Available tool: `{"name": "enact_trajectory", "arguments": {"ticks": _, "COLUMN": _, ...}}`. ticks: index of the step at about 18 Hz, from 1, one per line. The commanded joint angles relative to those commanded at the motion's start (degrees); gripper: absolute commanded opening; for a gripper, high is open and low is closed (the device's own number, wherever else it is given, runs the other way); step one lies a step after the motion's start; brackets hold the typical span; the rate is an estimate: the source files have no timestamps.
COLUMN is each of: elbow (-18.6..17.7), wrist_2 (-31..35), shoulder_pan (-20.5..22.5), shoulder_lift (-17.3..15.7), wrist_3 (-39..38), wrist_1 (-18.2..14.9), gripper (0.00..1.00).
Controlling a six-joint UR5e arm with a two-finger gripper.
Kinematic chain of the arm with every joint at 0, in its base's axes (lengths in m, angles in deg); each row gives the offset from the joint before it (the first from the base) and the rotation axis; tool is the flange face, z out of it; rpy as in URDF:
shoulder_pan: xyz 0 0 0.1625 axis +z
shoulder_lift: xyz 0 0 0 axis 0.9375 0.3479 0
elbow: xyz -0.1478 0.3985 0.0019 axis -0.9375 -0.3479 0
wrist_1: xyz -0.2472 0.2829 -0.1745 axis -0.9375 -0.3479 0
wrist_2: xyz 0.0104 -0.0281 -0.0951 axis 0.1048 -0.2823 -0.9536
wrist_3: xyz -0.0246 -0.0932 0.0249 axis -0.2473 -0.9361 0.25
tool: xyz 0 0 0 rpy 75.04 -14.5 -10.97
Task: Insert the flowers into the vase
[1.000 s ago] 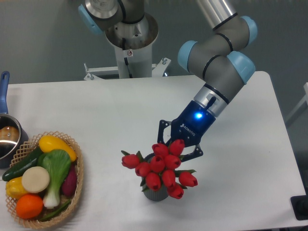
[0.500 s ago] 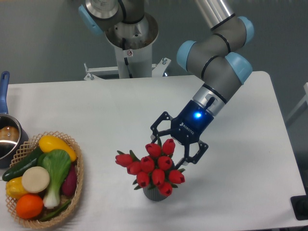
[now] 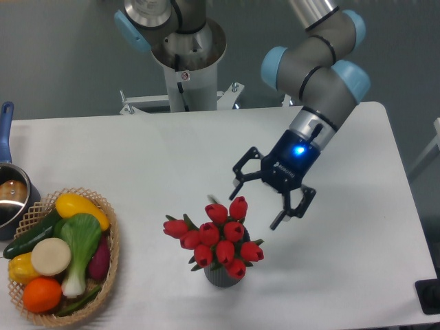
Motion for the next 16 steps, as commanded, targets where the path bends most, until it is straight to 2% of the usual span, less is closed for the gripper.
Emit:
{"name": "enact_trajectory", "arguments": {"ticks": 3, "elbow": 0.0, "wrist_2": 1.1, "shoulder_pan": 2.6, "shoulder_lift": -1.7, "wrist_3": 0.0, "wrist_1": 0.0, "gripper": 1.0}}
{"name": "enact_trajectory", "arguments": {"ticks": 5, "elbow": 0.4, "wrist_2": 5.6, "shoulder_pan": 3.7, "shoulder_lift": -3.2, "wrist_3": 0.0, "wrist_1": 0.0, "gripper": 1.0}}
{"name": "enact_trajectory", "arguments": {"ticks": 10, "elbow": 1.6, "wrist_2": 22.5, "shoulder_pan": 4.8, "shoulder_lift": -5.1, "wrist_3": 0.6, "wrist_1": 0.1, "gripper": 1.0}}
{"name": "enact_trajectory", "arguments": {"ticks": 16, "elbow": 2.6, "wrist_2": 48.3, "shoulder_pan": 4.7, "shoulder_lift": -5.0, "wrist_3": 13.5, "wrist_1": 0.2, "gripper": 1.0}}
